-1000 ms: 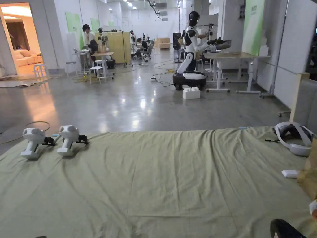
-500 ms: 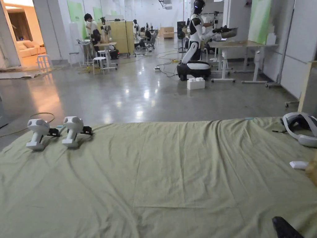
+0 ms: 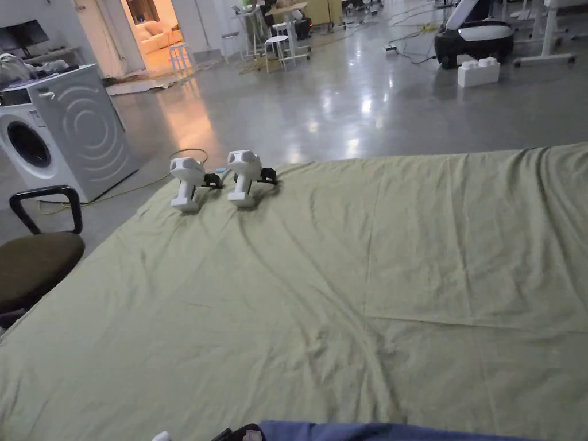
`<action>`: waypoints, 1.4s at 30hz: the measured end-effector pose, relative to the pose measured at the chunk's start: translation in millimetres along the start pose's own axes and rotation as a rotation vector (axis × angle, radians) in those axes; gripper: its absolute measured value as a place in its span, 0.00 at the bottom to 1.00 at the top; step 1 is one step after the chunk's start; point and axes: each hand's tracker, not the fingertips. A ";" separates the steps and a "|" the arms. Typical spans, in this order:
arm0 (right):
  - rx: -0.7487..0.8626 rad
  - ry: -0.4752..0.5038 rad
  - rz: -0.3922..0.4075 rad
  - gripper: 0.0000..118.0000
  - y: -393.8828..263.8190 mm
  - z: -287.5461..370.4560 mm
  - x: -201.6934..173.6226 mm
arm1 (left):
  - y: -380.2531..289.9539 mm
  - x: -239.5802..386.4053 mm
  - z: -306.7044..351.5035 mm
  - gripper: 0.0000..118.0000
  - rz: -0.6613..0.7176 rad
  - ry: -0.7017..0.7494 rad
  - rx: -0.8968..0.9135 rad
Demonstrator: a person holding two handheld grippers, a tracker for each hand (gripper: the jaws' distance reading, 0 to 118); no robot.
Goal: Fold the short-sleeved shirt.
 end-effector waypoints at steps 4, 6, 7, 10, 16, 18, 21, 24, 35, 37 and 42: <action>-0.045 -0.003 -0.034 0.02 -5.6 0.0 1.7 | -17.9 -8.4 -24.8 0.99 0.148 -0.124 -0.088; -0.067 -0.012 -0.051 0.02 -7.2 -0.7 1.5 | -18.5 5.9 -35.5 0.96 0.160 -0.209 -0.046; -0.073 -0.012 -0.053 0.02 -7.9 -0.9 1.2 | -19.5 9.5 -42.0 0.87 0.173 -0.181 -0.071; -0.088 -0.021 -0.054 0.02 -8.8 0.4 0.4 | -12.4 1.1 -58.8 0.08 0.183 -0.085 -0.148; -0.098 -0.045 -0.053 0.02 -8.4 10.8 5.0 | 18.2 8.5 -42.1 0.07 0.191 -0.031 -0.010; -0.102 -0.045 -0.076 0.02 -9.1 11.9 10.1 | 39.4 15.7 -28.3 0.07 0.251 -0.101 0.029; -0.091 -0.041 -0.128 0.02 -9.5 15.3 15.6 | 74.5 40.7 -3.6 0.07 0.062 -0.008 0.121; -0.090 -0.026 -0.179 0.02 -13.2 16.5 21.2 | 83.1 65.2 1.3 0.07 -0.013 -0.023 0.106; -0.081 -0.048 -0.245 0.02 -24.7 41.7 35.4 | -82.1 176.5 -135.2 0.07 -0.331 -0.035 -0.267; -0.082 -0.064 -0.250 0.02 -29.8 49.3 40.8 | -107.5 180.4 -159.6 0.07 -0.393 -0.014 -0.351; -0.101 -0.117 -0.292 0.02 -49.1 60.3 59.5 | -146.6 184.8 -183.5 0.12 -0.482 0.099 -0.445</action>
